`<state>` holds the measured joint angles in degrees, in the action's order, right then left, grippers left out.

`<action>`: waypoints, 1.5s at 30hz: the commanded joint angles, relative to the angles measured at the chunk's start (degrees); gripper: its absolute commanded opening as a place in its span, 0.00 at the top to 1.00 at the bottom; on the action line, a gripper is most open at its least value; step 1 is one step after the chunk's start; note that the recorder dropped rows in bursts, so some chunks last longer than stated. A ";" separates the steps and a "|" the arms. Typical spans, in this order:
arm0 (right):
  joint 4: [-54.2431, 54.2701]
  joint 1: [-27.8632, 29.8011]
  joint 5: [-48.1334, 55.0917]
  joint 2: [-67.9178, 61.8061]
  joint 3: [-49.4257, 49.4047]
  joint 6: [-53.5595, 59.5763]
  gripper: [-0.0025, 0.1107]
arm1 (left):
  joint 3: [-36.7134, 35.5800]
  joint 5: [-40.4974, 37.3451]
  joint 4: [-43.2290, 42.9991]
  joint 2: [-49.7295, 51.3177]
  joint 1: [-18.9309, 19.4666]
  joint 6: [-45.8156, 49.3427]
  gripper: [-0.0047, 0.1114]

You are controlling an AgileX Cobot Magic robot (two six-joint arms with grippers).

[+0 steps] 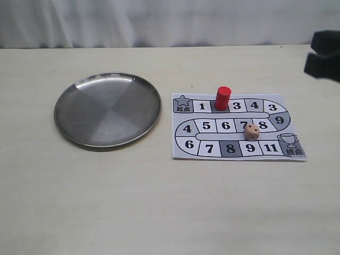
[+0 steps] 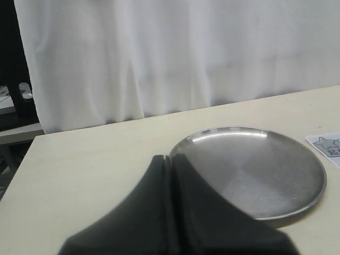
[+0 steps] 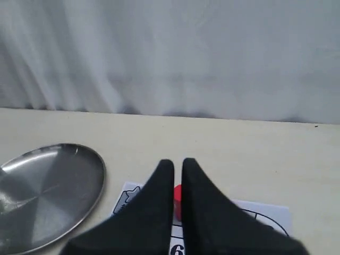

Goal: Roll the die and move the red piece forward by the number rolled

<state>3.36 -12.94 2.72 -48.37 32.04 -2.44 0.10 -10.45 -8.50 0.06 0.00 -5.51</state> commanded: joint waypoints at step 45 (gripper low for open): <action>0.64 21.51 -0.18 42.49 -32.04 0.24 0.94 | -0.10 0.50 0.21 -0.06 -0.03 -0.14 0.96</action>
<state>4.02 7.90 2.14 -6.08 0.18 -2.48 0.10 -10.45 -8.50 0.06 0.00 -5.51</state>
